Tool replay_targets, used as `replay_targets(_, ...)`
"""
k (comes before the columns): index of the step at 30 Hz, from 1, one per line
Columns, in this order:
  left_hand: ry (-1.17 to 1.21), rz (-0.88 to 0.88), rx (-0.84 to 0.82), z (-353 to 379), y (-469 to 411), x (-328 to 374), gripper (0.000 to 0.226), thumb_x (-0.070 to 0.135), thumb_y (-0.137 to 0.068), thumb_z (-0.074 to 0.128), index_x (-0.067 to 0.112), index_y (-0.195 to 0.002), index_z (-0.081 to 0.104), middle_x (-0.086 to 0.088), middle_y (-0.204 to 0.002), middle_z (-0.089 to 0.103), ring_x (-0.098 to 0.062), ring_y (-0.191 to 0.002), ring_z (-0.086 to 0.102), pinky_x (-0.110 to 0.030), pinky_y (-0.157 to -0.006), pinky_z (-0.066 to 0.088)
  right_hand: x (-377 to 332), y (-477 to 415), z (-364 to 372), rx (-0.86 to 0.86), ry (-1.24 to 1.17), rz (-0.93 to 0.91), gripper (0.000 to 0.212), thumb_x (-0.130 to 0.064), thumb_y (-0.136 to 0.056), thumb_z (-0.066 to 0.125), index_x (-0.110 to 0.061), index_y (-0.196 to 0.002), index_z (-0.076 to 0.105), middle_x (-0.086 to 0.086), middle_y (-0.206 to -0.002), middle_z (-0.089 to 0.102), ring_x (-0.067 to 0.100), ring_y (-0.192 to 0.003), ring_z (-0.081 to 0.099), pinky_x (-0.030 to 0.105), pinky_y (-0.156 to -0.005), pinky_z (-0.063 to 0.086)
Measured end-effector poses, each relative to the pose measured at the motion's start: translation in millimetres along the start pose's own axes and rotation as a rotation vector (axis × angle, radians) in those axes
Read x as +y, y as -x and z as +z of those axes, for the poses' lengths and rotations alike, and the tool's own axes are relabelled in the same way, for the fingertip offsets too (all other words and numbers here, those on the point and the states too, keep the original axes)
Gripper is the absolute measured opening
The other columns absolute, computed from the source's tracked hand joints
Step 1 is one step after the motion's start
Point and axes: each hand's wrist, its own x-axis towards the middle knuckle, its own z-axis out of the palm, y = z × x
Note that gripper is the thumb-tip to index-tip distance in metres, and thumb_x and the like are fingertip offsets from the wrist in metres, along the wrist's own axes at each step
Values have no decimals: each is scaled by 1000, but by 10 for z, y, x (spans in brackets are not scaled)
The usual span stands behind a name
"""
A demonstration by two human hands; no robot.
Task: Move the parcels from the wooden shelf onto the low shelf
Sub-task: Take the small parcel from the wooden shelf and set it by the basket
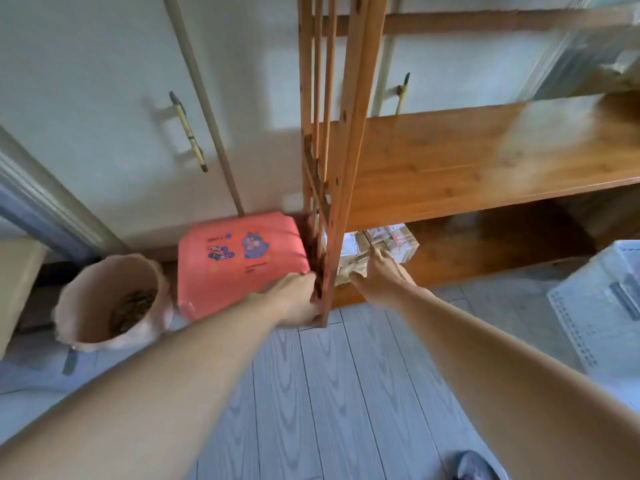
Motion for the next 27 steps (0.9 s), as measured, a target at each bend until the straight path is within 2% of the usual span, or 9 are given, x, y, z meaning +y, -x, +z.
replay_targets(5, 39, 41, -50, 304, -390, -232, 38, 29, -90, 44, 18, -123, 60, -11, -132, 62, -35, -117, 62, -38, -92, 51, -85, -518, 281, 46, -187, 183, 97, -51, -89, 66, -3, -158, 17, 18, -158, 35, 33, -139, 46, 45, -104, 48)
replay_targets(11, 83, 100, -46, 491, -659, -415, 34, 21, -93, 45, 18, -123, 59, -6, -132, 58, -29, -115, 61, -29, -84, 40, -231, -856, 616, 168, -78, 293, 103, -31, -84, 76, -8, -159, 11, 17, -151, 30, 35, -141, 34, 48, -105, 44)
replay_targets(14, 122, 97, -44, 539, -677, -482, 10, 29, -87, 48, 25, -84, 57, -6, -123, 61, -32, -104, 63, -36, -87, 51, -249, -849, 697, 280, -161, 299, 82, -27, -86, 68, -15, -153, 22, 16, -144, 35, 35, -135, 38, 47, -100, 44)
replay_targets(16, 203, 70, -38, 543, -629, -493, 15, 41, -76, 47, 27, -71, 52, -5, -109, 66, -33, -96, 65, -44, -87, 56, -208, -742, 689, 333, -208, 278, 81, -34, -82, 69, -19, -150, 27, 16, -139, 36, 38, -130, 41, 49, -99, 48)
replay_targets(18, 273, 47, -24, 536, -543, -434, 27, 45, -72, 46, 23, -80, 61, -7, -100, 72, -34, -93, 67, -47, -86, 57, -150, -552, 622, 346, -238, 268, 83, -49, -78, 70, -20, -146, 31, 18, -137, 36, 41, -126, 40, 48, -98, 46)
replay_targets(20, 364, 0, -9, 516, -442, -304, 30, 37, -84, 52, 12, -93, 64, -10, -95, 74, -33, -87, 67, -42, -81, 56, -90, -287, 534, 358, -239, 285, 83, -59, -74, 71, -19, -138, 37, 18, -134, 38, 43, -123, 42, 44, -93, 43)
replay_targets(23, 684, -140, 10, 470, -232, 11, 27, 35, -98, 50, 14, -84, 58, -7, -78, 59, -26, -71, 55, -33, -67, 42, -28, 216, 454, 408, -280, 314, 85, -64, -64, 74, -21, -129, 41, 14, -128, 38, 40, -120, 42, 44, -87, 47)
replay_targets(25, 906, -209, -1, 501, -45, 218, 34, 51, -98, 44, 21, -89, 57, -6, -89, 62, -25, -84, 61, -34, -70, 44, -21, 606, 444, 459, -296, 317, 88, -72, -60, 72, -23, -125, 41, 14, -127, 38, 39, -119, 43, 45, -82, 51)
replay_targets(27, 1093, -210, -47, 595, 197, 364, 53, 68, -87, 46, 28, -120, 58, -1, -115, 71, -21, -101, 69, -32, -71, 52, -65, 1004, 477, 488, -304, 296, 87, -71, -61, 72, -24, -126, 41, 14, -129, 39, 39, -121, 43, 45, -80, 53)
